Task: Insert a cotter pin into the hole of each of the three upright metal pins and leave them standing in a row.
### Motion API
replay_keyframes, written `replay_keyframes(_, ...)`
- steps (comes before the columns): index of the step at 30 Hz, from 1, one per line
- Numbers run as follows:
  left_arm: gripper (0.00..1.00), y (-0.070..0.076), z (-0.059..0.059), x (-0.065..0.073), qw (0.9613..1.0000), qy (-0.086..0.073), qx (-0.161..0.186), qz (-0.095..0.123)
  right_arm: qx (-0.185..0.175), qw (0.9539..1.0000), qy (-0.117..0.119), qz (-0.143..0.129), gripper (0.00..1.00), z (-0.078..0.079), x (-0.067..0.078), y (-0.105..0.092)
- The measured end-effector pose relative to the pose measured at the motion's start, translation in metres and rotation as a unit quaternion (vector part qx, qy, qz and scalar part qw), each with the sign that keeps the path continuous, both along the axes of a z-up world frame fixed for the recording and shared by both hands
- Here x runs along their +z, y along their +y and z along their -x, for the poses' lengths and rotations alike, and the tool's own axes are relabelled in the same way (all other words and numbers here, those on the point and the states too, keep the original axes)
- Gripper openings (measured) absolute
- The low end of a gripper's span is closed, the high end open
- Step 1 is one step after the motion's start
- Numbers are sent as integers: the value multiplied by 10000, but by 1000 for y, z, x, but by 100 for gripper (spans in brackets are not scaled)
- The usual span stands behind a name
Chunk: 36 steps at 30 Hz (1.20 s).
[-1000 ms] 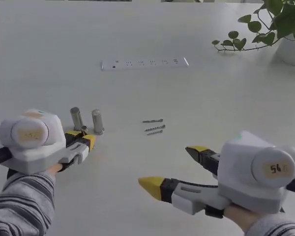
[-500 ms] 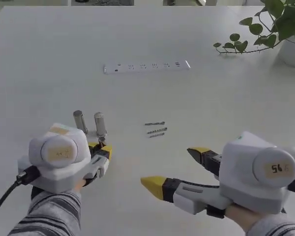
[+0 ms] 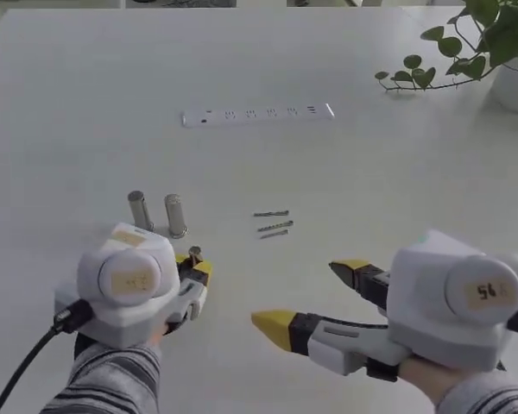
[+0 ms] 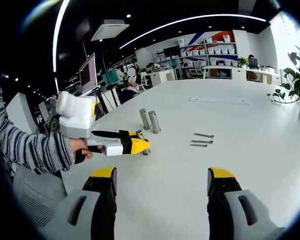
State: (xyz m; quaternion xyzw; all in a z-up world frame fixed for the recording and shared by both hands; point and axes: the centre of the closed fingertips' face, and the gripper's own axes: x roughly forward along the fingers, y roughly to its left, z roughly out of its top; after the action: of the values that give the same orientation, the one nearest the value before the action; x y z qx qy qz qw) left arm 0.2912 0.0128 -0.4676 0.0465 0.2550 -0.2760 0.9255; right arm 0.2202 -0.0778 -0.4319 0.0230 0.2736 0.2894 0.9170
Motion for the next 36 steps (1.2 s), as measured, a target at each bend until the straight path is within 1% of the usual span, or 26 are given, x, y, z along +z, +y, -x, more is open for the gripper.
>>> replay_keyframes(1,5,0,0,0,10000,-4,-3,-5,22,10000,13,4,71,0,-1,0)
replay_keyframes(4,5,-2,3,0,9999,-92,-35,-101,85,9999,48,67,70,2,-3,-1)
replay_keyframes(8,6,-3,3,0,9999,-105,4,-72,136,9997,103,160,69,2,-5,-3)
replay_keyframes(10,6,-4,4,0,9999,-119,7,-83,192,9994,117,248,67,2,-6,-4)
replay_keyframes(12,6,-4,3,0,9999,-121,14,-93,215,9992,89,315,66,1,-6,-5)
replay_keyframes(20,6,-3,5,-1,10000,-53,45,-54,245,9989,122,393,65,1,-7,-6)
replay_keyframes(22,8,-4,6,-2,10000,-3,28,-23,244,9989,117,392,65,1,-7,-6)
replay_keyframes(23,9,-5,7,-4,9999,97,62,50,247,9989,114,390,64,1,-7,-6)
replay_keyframes(26,10,-5,8,-4,9999,92,67,38,305,9984,119,451,65,2,-8,-5)
replay_keyframes(30,15,-7,10,-3,9999,127,20,92,432,9974,86,562,64,1,-5,-5)
replay_keyframes(32,17,-7,11,-1,9999,116,-9,120,467,9968,59,640,64,-3,-3,-7)
replay_keyframes(36,20,-6,10,0,9999,91,-35,97,504,9964,29,685,62,-12,2,-11)
